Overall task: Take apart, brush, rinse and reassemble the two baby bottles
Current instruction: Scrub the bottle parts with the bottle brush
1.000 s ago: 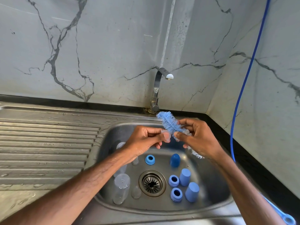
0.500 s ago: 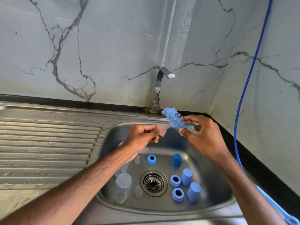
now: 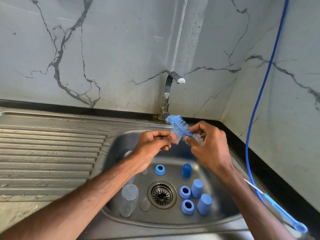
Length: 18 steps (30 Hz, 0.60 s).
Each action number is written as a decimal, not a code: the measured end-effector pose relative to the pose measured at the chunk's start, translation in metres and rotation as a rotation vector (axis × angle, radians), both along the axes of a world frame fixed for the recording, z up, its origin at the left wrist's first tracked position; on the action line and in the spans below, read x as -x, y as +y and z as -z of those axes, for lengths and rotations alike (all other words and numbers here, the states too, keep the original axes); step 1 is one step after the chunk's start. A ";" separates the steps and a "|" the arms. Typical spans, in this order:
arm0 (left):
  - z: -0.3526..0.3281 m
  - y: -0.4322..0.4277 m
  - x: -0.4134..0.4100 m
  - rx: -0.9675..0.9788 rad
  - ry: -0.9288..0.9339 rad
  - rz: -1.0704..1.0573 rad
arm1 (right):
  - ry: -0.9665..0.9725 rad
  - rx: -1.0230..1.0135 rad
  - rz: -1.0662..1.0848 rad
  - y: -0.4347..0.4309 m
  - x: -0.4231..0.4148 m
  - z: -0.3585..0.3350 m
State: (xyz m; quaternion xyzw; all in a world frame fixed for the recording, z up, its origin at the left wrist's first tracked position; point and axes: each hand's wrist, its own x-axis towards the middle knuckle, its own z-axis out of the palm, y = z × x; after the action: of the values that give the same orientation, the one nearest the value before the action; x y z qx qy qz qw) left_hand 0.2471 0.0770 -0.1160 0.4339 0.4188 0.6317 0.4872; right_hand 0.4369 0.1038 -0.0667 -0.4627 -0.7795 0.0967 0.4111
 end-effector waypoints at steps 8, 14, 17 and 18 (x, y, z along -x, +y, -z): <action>-0.001 -0.001 0.002 0.012 -0.005 -0.022 | -0.030 -0.027 0.023 0.001 0.008 0.004; 0.003 0.001 0.006 0.021 -0.045 -0.035 | -0.072 -0.057 -0.037 0.000 0.012 0.008; 0.002 0.004 0.006 0.035 -0.057 -0.042 | 0.000 -0.003 0.082 0.011 0.000 0.005; 0.003 0.005 0.006 0.046 -0.073 -0.053 | 0.023 -0.036 0.073 0.009 -0.003 0.005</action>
State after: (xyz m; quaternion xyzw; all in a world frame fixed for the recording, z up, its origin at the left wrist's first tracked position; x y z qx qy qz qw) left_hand 0.2412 0.0825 -0.1186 0.3881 0.4263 0.6501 0.4950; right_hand 0.4395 0.1133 -0.0715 -0.4821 -0.7588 0.0728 0.4318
